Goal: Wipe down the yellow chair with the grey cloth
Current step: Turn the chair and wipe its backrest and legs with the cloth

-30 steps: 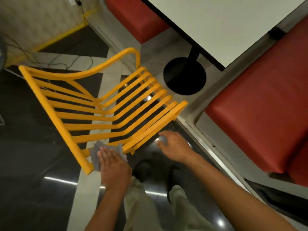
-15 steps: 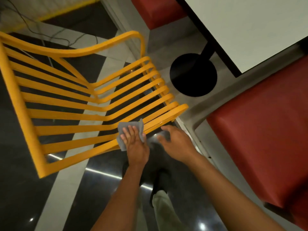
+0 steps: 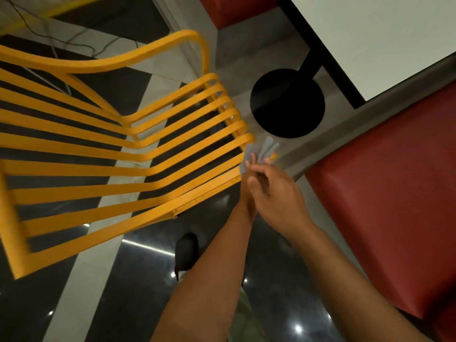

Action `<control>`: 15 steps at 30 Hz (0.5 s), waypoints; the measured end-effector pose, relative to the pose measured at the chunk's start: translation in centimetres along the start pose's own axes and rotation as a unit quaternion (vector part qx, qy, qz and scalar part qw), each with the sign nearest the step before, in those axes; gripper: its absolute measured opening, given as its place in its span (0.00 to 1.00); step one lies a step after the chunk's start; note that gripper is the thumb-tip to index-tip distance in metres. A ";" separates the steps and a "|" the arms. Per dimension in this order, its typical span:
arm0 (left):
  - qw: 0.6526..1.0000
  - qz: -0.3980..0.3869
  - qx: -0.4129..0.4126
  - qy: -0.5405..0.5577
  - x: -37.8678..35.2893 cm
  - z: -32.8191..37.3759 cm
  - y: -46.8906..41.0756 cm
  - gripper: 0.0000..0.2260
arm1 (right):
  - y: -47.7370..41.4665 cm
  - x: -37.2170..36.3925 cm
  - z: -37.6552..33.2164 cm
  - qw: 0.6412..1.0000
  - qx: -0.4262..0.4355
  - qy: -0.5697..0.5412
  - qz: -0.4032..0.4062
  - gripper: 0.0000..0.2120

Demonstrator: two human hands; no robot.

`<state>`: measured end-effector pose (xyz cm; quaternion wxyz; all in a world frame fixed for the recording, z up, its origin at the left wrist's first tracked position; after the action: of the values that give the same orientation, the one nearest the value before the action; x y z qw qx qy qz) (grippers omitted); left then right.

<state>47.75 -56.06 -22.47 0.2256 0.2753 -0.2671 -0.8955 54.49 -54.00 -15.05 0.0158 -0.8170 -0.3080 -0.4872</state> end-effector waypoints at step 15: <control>0.902 0.302 -0.068 -0.301 17.8 4.1 13.1 0.36 | 1.1 1.1 1.0 0.996 -0.044 -0.040 0.064 0.14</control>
<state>35.31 -74.25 -18.29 0.4122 -0.1176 -0.3309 -0.8407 56.23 -54.09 -14.41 -0.0013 -0.8539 -0.2341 -0.4648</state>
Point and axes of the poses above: each hand's wrist, its own y-axis away from the middle knuckle, its own x-axis out of the back of the hand, z = x × y, the point moved 1 cm from there along -y, towards the middle knuckle, and after that the axes turned 12 degrees about y, right-handed, at the moved point
